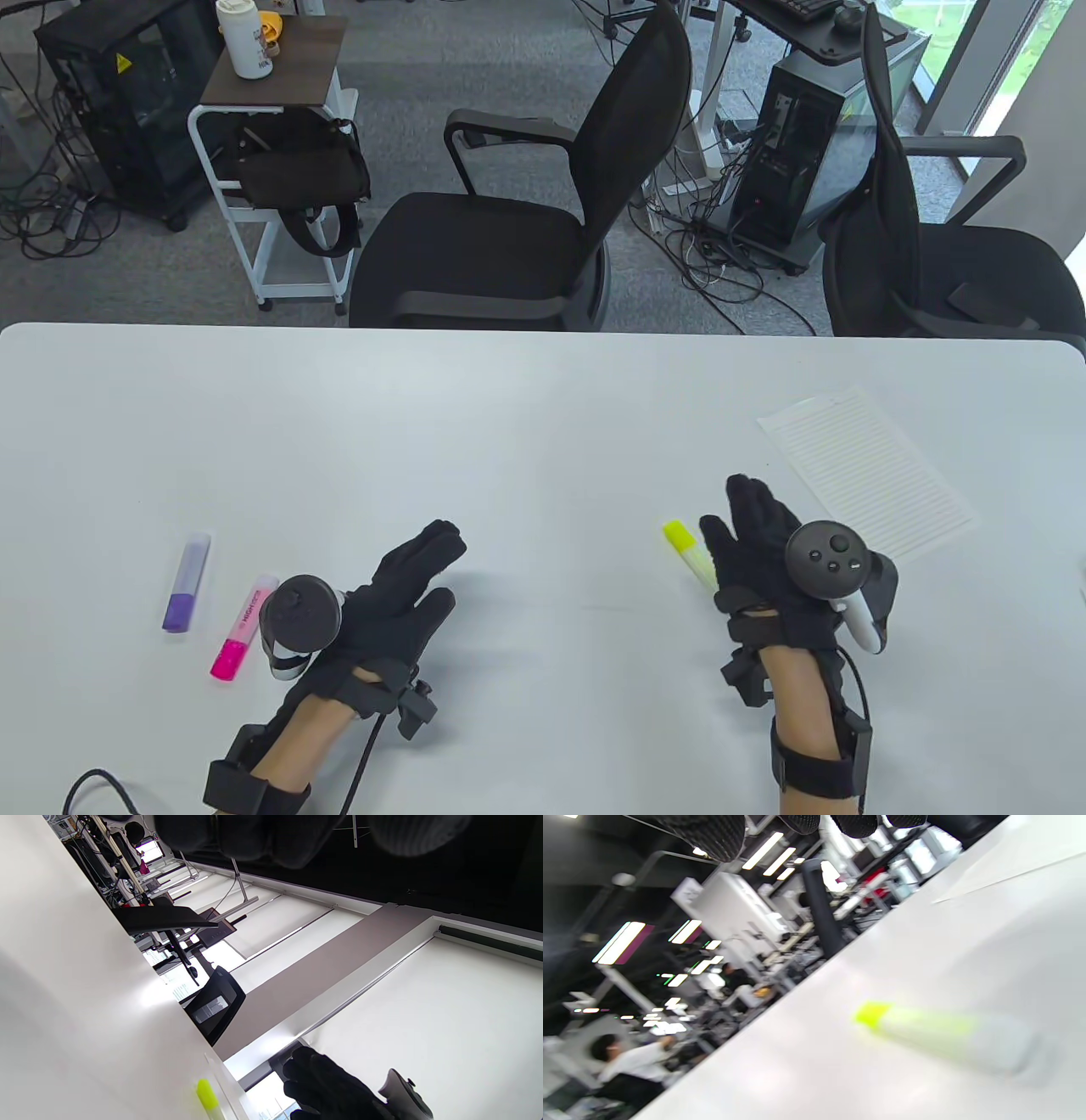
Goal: Apply highlighter ink on paper
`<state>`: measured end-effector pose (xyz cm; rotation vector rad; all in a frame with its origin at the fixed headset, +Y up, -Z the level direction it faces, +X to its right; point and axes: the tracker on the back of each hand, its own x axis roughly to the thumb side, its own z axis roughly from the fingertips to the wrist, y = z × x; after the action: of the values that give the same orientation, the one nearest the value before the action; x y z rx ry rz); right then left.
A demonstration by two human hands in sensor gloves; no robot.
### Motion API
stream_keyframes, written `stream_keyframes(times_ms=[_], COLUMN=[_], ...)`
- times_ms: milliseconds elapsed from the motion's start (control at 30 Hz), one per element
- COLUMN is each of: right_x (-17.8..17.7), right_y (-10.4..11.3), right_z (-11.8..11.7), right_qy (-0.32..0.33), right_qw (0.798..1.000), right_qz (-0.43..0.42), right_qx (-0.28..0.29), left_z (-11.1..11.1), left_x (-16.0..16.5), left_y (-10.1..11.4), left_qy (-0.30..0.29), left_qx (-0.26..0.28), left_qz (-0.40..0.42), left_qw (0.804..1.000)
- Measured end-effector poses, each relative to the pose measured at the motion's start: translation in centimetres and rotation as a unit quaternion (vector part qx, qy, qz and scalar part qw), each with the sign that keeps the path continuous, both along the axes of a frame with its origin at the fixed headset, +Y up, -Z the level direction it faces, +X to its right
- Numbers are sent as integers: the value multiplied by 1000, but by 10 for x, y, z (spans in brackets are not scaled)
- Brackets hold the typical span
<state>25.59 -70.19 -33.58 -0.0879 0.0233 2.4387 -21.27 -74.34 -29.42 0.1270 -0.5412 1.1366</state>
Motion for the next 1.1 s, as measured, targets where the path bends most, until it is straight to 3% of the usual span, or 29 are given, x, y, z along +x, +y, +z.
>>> stream_keyframes(times_ms=[133,267,400,600,667,1100], right_x=[28,49,62,68,67,59], right_y=[-2,-15,-35,-59,-59,-59], right_z=[-37,-73,-95,-110,-113,-120], right_qy=[-91,-154,-185,-178,-172,-175], right_qw=[992,965,929,894,897,869], right_qz=[67,150,224,308,331,422], right_qx=[-65,-152,-228,-274,-238,-189], left_z=[0,0,-1,-2,-2,-4], left_x=[1,1,0,-1,-1,-2], left_y=[-1,0,0,1,0,0], left_qy=[-1,0,1,2,1,4], left_qx=[-4,-5,-8,-12,-13,-18], left_qz=[-1,-4,-8,-6,-7,-9], left_qw=[1000,1000,1000,1000,1000,1000])
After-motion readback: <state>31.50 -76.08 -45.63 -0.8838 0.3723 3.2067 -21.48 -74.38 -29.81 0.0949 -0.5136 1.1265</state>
